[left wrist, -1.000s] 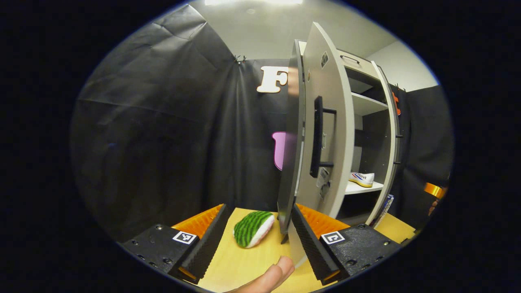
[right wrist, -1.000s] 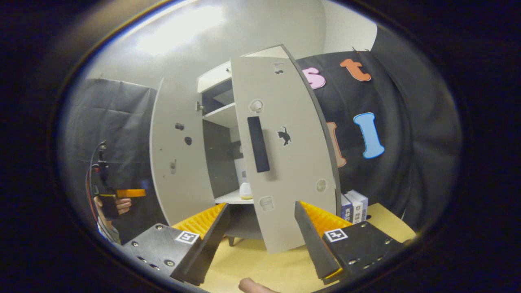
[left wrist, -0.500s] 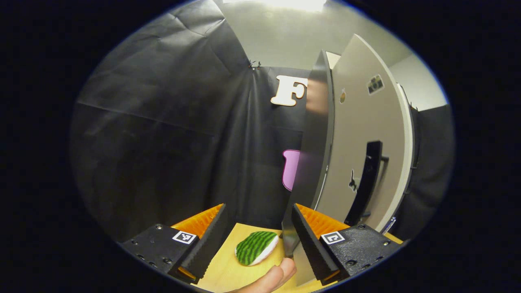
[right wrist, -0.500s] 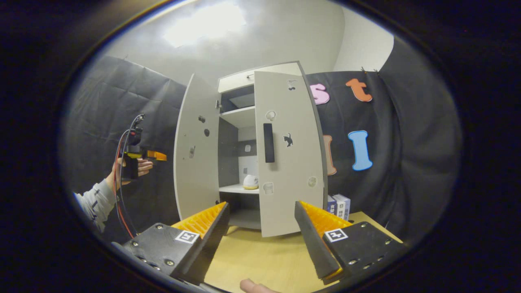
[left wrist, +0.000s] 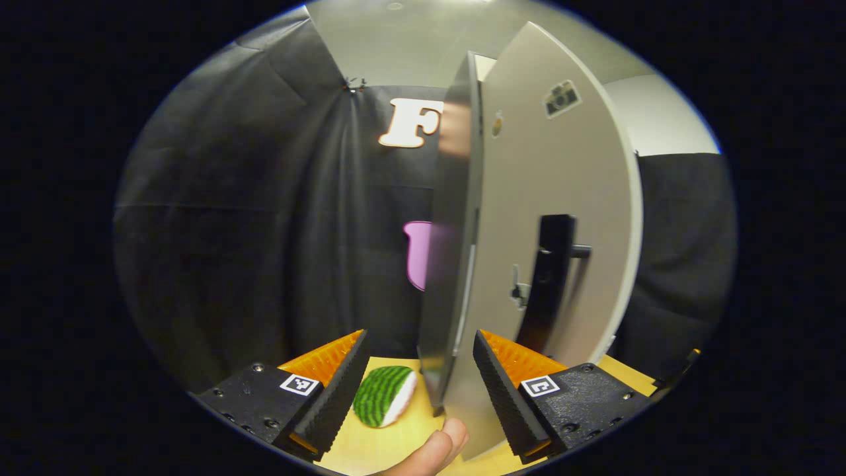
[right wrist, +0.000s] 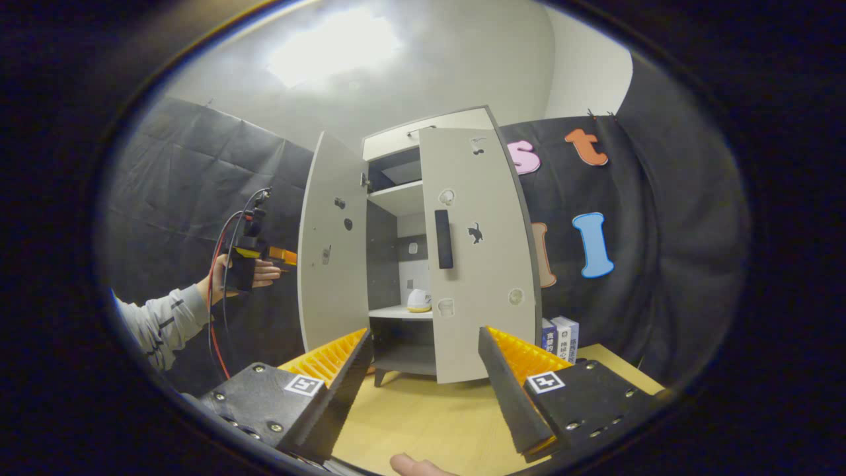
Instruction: Grab one shoe with the right hand and put it into the shoe cabinet, grab the other shoe with the left hand and put it into the shoe cabinet; then close the right door with the right hand and the left door with the left hand.
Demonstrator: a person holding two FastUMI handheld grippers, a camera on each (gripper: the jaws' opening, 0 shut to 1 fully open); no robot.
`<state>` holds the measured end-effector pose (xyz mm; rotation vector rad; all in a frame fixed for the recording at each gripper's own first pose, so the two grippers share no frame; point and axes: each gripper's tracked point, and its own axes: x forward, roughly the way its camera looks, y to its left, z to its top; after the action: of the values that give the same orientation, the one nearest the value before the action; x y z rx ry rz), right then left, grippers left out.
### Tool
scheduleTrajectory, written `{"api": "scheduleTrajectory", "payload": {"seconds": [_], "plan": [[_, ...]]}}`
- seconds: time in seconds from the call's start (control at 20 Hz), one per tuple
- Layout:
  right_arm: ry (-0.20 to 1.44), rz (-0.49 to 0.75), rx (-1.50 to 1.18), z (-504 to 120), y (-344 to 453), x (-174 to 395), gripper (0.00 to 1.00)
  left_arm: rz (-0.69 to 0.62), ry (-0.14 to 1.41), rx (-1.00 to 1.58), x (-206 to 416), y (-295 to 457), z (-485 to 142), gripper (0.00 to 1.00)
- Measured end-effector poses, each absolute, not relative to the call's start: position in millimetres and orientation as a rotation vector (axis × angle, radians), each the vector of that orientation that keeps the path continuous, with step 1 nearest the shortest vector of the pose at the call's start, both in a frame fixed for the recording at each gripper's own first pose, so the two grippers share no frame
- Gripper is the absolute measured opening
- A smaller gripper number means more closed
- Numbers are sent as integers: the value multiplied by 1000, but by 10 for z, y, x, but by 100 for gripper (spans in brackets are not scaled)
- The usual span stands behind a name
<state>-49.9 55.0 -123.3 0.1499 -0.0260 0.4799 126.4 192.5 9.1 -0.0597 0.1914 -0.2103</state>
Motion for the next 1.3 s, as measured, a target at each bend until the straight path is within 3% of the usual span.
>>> {"api": "scheduleTrajectory", "payload": {"seconds": [0.05, 0.5, 0.55, 0.65, 1.1, 1.3], "plan": [[-21, 467, 139, -1260, 513, -473, 96, -203, 178, -43, 1273, 1910, 125, 88], [-35, 487, 95, -1290, 555, -560, 94, -236, 227, -134, 1283, 1822, 62, 90], [-45, 483, 90, -1241, 536, -576, 94, -229, 235, -131, 1296, 1823, 32, 87], [-55, 482, 94, -1156, 569, -600, 94, -203, 261, -94, 1320, 1855, -72, 90], [-63, 240, 160, -875, 215, -412, 96, -178, 244, -82, 1395, 1778, -106, 87], [-69, 131, 93, -726, 145, -355, 95, -199, 327, -97, 1282, 1633, -213, 90]]}}
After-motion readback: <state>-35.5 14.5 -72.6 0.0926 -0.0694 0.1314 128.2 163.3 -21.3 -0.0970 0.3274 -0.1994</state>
